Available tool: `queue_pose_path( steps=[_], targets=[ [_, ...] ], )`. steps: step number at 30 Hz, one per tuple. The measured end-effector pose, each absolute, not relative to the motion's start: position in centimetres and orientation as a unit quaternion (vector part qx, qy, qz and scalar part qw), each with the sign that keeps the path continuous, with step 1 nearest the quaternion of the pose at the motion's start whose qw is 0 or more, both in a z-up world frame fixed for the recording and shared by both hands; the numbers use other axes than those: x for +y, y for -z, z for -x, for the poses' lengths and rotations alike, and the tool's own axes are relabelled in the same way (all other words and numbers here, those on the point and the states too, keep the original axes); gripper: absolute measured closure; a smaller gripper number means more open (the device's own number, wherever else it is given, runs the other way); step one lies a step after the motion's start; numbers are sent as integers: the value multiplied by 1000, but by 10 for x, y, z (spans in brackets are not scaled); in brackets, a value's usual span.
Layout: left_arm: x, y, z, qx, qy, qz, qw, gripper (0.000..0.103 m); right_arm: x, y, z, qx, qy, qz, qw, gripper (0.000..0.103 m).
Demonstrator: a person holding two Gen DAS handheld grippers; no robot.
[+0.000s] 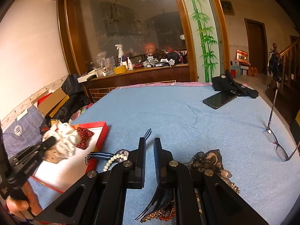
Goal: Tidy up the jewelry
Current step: 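Carry the white scrunchie into the box with the left gripper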
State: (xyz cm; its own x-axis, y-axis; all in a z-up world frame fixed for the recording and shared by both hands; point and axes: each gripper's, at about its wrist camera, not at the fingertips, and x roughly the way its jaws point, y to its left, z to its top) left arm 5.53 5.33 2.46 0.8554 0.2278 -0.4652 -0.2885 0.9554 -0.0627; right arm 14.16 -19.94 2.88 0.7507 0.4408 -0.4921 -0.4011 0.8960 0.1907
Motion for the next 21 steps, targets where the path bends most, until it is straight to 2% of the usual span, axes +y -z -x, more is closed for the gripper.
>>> queue_pose_path(
  steps=[10, 14, 21],
  targets=[
    [136, -28, -9, 226, -204, 116, 945, 92, -190, -30, -133, 257, -222, -12, 941, 94],
    [151, -29, 0, 224, -212, 121, 943, 92, -184, -30, -133, 280, -237, -37, 930, 93],
    [165, -18, -9, 233, -213, 125, 940, 92, -119, -40, -115, 304, -332, -59, 891, 93]
  ],
)
